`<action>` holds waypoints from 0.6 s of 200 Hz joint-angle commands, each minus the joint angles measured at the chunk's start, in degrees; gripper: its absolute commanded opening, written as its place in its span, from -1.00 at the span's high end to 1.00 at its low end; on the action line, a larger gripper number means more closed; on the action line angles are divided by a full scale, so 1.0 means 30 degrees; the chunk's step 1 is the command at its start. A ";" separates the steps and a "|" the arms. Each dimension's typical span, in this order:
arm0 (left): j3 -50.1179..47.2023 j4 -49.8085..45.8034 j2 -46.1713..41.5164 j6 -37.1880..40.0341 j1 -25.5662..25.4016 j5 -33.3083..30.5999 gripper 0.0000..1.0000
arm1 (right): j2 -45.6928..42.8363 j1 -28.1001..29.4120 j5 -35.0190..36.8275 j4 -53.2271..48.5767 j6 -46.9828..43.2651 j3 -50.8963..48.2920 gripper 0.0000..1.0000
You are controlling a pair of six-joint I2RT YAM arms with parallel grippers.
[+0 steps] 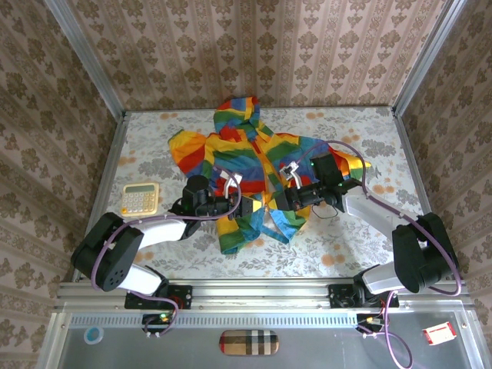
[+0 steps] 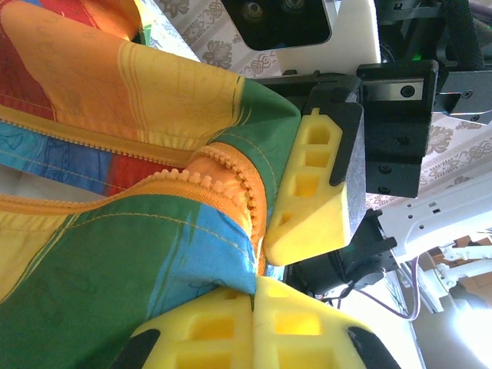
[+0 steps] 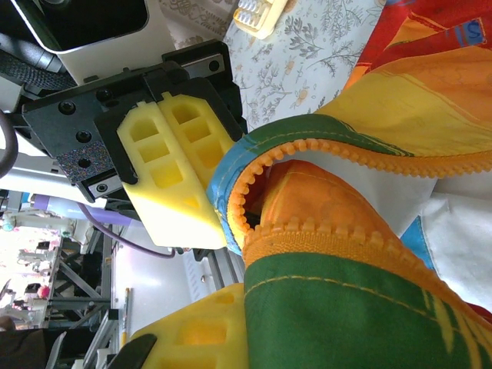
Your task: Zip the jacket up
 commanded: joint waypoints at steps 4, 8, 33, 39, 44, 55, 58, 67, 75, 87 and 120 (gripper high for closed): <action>-0.0257 0.0744 -0.0497 -0.0049 0.0108 0.0636 1.00 | 0.0044 -0.0061 -0.0668 0.0220 -0.0204 0.0541 1.00; -0.0261 0.0745 -0.0473 -0.0047 0.0111 0.0663 1.00 | 0.0044 -0.0061 -0.0685 0.0222 -0.0226 0.0548 1.00; -0.0403 0.0964 -0.0248 -0.0190 0.0107 0.0841 1.00 | -0.0068 -0.0061 -0.0681 0.0260 -0.0219 0.0577 1.00; -0.0484 0.1171 -0.0185 -0.0289 0.0122 0.0871 1.00 | -0.0095 -0.0061 -0.0686 0.0246 -0.0234 0.0577 1.00; -0.0545 0.1356 -0.0108 -0.0378 0.0136 0.0913 1.00 | -0.0105 -0.0090 -0.0686 0.0286 -0.0232 0.0599 1.00; -0.0692 0.1797 0.0061 -0.0649 0.0137 0.1000 1.00 | -0.0183 -0.0120 -0.0664 0.0274 -0.0213 0.0632 1.00; -0.0721 0.1898 0.0088 -0.0725 0.0136 0.1027 1.00 | -0.0175 -0.0142 -0.0658 0.0299 -0.0227 0.0636 1.00; -0.0801 0.2290 0.0214 -0.0943 0.0136 0.1115 1.00 | -0.0192 -0.0175 -0.0600 0.0317 -0.0233 0.0665 1.00; -0.0846 0.2643 0.0317 -0.1171 0.0137 0.1178 1.00 | -0.0190 -0.0201 -0.0619 0.0336 -0.0205 0.0692 1.00; -0.0876 0.2984 0.0410 -0.1392 0.0137 0.1251 1.00 | -0.0190 -0.0222 -0.0627 0.0332 -0.0233 0.0752 1.00; -0.0964 0.3337 0.0537 -0.1624 0.0160 0.1368 1.00 | -0.0119 -0.0325 -0.0510 0.0303 -0.0294 0.0894 1.00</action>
